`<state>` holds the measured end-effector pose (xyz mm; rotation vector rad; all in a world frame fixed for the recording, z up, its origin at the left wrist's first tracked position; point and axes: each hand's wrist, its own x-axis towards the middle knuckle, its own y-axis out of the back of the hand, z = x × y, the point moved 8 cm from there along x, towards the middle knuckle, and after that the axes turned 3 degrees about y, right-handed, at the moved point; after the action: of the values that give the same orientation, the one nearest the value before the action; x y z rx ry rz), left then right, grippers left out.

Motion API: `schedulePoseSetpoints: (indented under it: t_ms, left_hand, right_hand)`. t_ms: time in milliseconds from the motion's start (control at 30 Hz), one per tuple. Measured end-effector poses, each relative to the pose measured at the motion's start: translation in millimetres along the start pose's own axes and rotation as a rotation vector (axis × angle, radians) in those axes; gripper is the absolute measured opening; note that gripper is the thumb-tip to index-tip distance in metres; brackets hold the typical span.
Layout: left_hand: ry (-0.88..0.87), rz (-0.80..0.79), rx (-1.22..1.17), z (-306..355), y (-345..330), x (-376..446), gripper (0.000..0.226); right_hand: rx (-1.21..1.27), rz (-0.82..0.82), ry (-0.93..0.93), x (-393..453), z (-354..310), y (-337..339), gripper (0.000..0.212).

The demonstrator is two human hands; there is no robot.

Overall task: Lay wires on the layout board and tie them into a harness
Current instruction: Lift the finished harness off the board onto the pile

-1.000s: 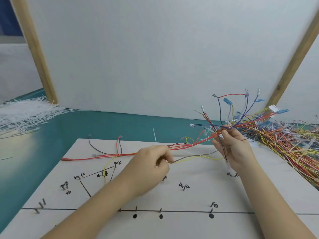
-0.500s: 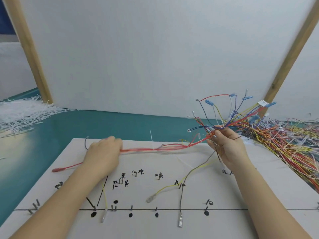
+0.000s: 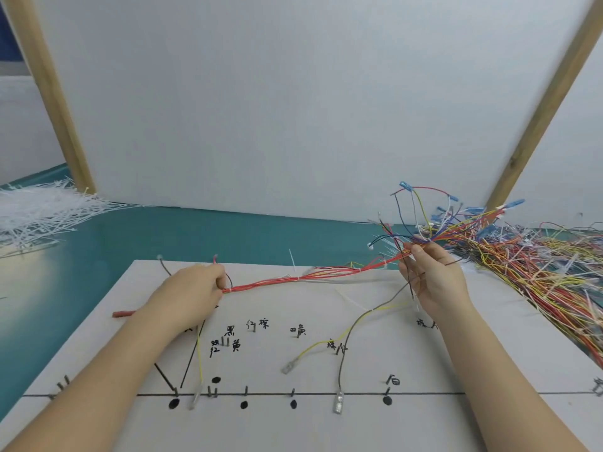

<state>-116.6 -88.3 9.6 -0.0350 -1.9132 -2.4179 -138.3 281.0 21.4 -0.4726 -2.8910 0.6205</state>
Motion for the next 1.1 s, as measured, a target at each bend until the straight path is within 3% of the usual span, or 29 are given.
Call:
schedulePoseSetpoints:
  t_ms: [133, 267, 367, 467, 533, 633, 667, 700, 767, 867, 933, 1033, 1100]
  left_hand:
    - [0.071, 0.192, -0.015, -5.0, 19.1, 1.4, 0.012]
    - [0.091, 0.487, -0.299, -9.7, 52.2, -8.6, 0.009]
    - [-0.018, 0.666, -0.469, -0.5, 74.4, -24.8, 0.007]
    - [-0.187, 0.747, -0.452, 17.6, 95.0, -38.8, 0.011]
    - [-0.230, 0.596, -0.343, 25.4, 99.4, -34.0, 0.018]
    - [-0.111, 0.014, -0.060, 19.8, 68.3, -24.4, 0.017]
    - [-0.070, -0.113, 0.053, 18.8, 57.4, -28.2, 0.014]
    - [-0.066, -0.140, 0.180, 24.5, 51.5, -32.5, 0.012]
    - [-0.155, -0.016, 0.266, 56.4, 45.8, -41.1, 0.020]
    - [-0.326, -0.064, -0.066, 119.2, 20.3, -67.4, 0.033]
    - [-0.429, -0.150, -0.054, 151.5, -6.2, -91.9, 0.041]
    - [-0.514, -0.062, 0.006, 165.0, -17.8, -103.5, 0.026]
    - [-0.488, 0.024, -0.178, 154.7, 0.0, -93.2, 0.023]
  right_hand:
    - [0.019, -0.038, -0.003, -1.4, 2.9, -7.1, 0.018]
    - [0.067, -0.094, -0.024, -4.8, 6.7, -18.2, 0.019]
    - [0.105, -0.092, -0.053, -5.1, 7.6, -19.2, 0.019]
    - [0.141, -0.061, -0.084, -4.8, 8.0, -13.8, 0.020]
    - [0.191, -0.025, -0.098, -3.9, 6.2, -9.2, 0.021]
    - [0.212, 0.038, -0.106, -3.2, 5.1, -4.0, 0.020]
    - [0.197, 0.051, -0.107, -3.4, 5.3, -3.3, 0.018]
    - [0.185, 0.059, -0.107, -3.7, 5.7, -3.0, 0.016]
    - [0.173, 0.046, -0.109, -4.7, 5.4, -5.7, 0.011]
    - [0.228, -0.032, -0.111, -7.3, 0.9, -15.8, 0.019]
    - [0.281, -0.121, -0.100, -9.8, -4.6, -24.2, 0.027]
    - [0.313, -0.256, -0.110, -14.2, -10.9, -32.6, 0.049]
    - [0.334, -0.328, -0.117, -15.3, -15.7, -34.3, 0.058]
